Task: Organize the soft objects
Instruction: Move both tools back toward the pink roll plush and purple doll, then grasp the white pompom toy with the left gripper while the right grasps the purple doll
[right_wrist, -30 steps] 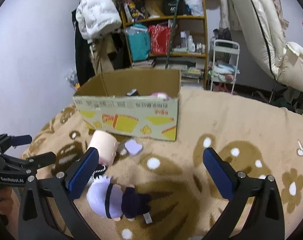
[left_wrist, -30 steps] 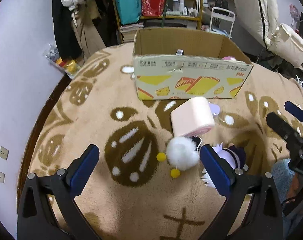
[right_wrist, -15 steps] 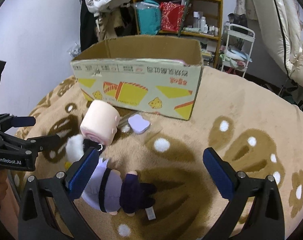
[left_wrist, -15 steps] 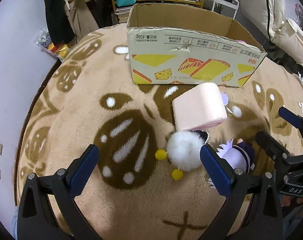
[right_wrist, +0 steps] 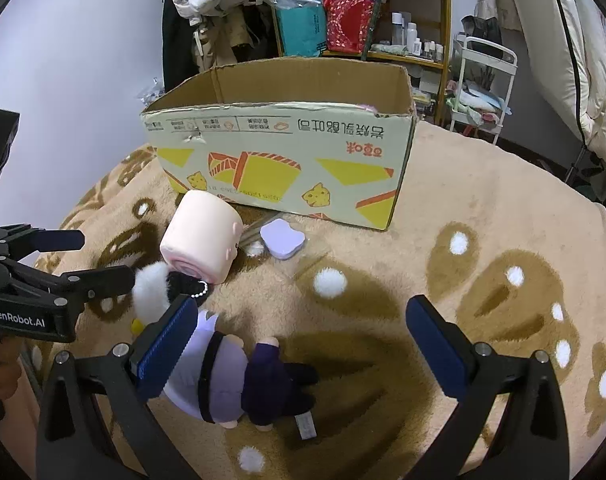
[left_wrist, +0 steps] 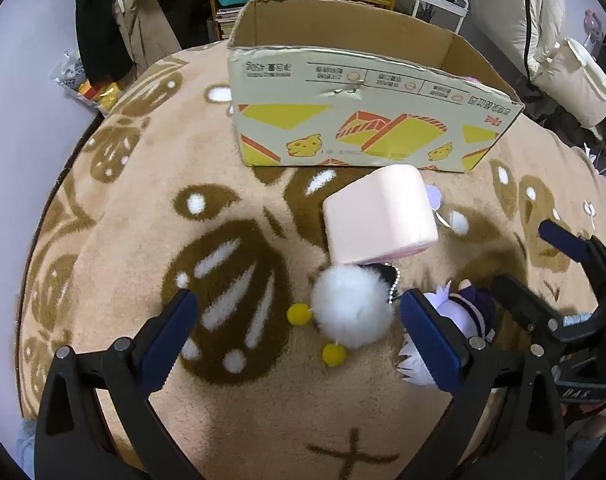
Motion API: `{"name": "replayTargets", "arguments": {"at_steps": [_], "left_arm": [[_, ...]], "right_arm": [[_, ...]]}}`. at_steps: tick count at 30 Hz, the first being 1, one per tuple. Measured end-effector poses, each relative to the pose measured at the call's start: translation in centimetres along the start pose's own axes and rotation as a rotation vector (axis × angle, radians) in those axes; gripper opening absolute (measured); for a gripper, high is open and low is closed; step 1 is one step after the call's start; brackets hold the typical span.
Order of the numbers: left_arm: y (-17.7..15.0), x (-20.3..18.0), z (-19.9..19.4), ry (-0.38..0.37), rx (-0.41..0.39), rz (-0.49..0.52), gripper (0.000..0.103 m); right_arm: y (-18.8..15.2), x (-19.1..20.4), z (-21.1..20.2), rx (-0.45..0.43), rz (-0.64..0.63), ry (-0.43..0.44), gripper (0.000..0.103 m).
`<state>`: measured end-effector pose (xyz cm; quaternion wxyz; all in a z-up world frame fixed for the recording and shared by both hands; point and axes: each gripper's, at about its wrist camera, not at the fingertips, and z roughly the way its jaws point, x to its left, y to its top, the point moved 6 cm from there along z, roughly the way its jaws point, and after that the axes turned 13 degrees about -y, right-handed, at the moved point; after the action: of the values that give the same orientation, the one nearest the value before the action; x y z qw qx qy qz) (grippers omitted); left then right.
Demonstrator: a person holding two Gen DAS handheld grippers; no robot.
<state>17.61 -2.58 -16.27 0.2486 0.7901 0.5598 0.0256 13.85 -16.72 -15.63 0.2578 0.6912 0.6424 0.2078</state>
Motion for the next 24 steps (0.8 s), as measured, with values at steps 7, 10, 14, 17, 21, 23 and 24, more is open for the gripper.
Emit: {"name": "replayTargets", "arguments": {"at_steps": [7,10,14,17,21,23,24], "left_arm": [[0.1,0.2,1.0,-0.011,0.025,-0.02,0.1],[0.0,0.3,1.3,-0.01,0.035,-0.028,0.1],[0.0,0.0,1.8,-0.016,0.054,-0.018,0.1],[-0.1,-0.4,2.3,-0.027,0.069,-0.013,0.1],[-0.1,-0.6,2.7,-0.024,0.067,-0.019,0.1],[-0.3,-0.6,3.2,-0.03,0.083,-0.022,0.1],[-0.4,-0.6,3.5,-0.036,0.096,-0.027,0.1]], "right_arm": [[-0.4,1.0,0.4,0.022,-0.052,0.0,0.103],[-0.6,1.7,0.4,0.023,-0.076,0.015,0.103],[-0.8,2.6,0.2,0.026,-0.098,0.037,0.103],[-1.2,3.3,0.1,0.039,-0.11,0.061,0.103],[-1.8,4.1,0.3,0.061,-0.128,0.084,0.103],[-2.1,4.5,0.7,0.079,-0.143,0.081,0.103],[-2.3,4.6,1.0,0.094,-0.143,0.09,0.103]]}}
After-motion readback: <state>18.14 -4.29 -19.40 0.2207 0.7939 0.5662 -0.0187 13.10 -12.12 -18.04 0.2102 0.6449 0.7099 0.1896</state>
